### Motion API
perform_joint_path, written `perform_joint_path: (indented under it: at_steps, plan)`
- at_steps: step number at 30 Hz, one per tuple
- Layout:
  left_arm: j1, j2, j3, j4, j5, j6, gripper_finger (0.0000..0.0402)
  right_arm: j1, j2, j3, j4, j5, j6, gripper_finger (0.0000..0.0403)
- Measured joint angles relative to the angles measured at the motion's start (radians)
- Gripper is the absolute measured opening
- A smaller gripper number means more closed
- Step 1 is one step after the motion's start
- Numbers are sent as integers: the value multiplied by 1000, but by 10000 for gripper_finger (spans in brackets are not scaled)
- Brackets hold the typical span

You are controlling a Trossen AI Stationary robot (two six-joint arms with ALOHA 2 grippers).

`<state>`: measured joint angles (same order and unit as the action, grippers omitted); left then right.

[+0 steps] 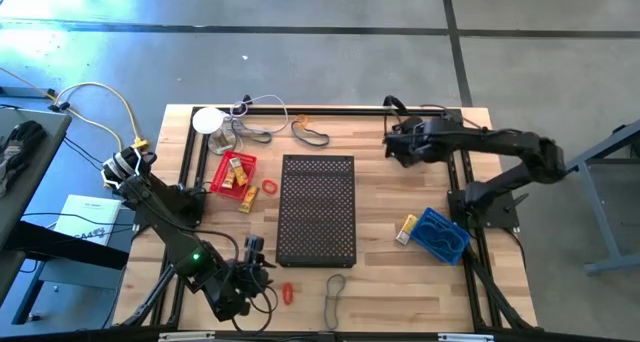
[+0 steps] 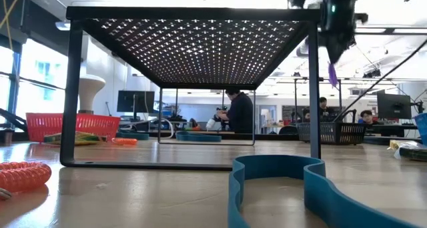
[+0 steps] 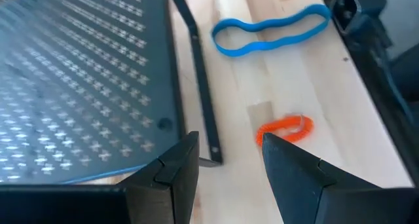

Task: Pick & Place Office Desk Supplies
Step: Put the violet spring keychain into the black bin, then put the yellow crayon box into the red bin

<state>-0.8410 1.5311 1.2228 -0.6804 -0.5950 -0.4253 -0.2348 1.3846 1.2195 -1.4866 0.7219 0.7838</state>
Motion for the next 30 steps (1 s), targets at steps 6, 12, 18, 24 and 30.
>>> perform_joint_path:
  at_steps: [6,12,18,24,30]
  plan:
    - [0,0,0,0,-83,7,160,-156,-5,-154,243,-50,-149,2]
    - [0,0,0,0,-131,8,160,-264,-5,-263,453,-127,-248,2]
    - [0,0,0,-1,-205,9,160,-306,-5,-337,571,-179,-266,2]
    - [0,0,0,-1,-215,8,160,-311,-5,-354,593,-198,-242,40]
    - [0,0,0,-1,-206,-12,160,-311,-5,-354,591,-181,-254,118]
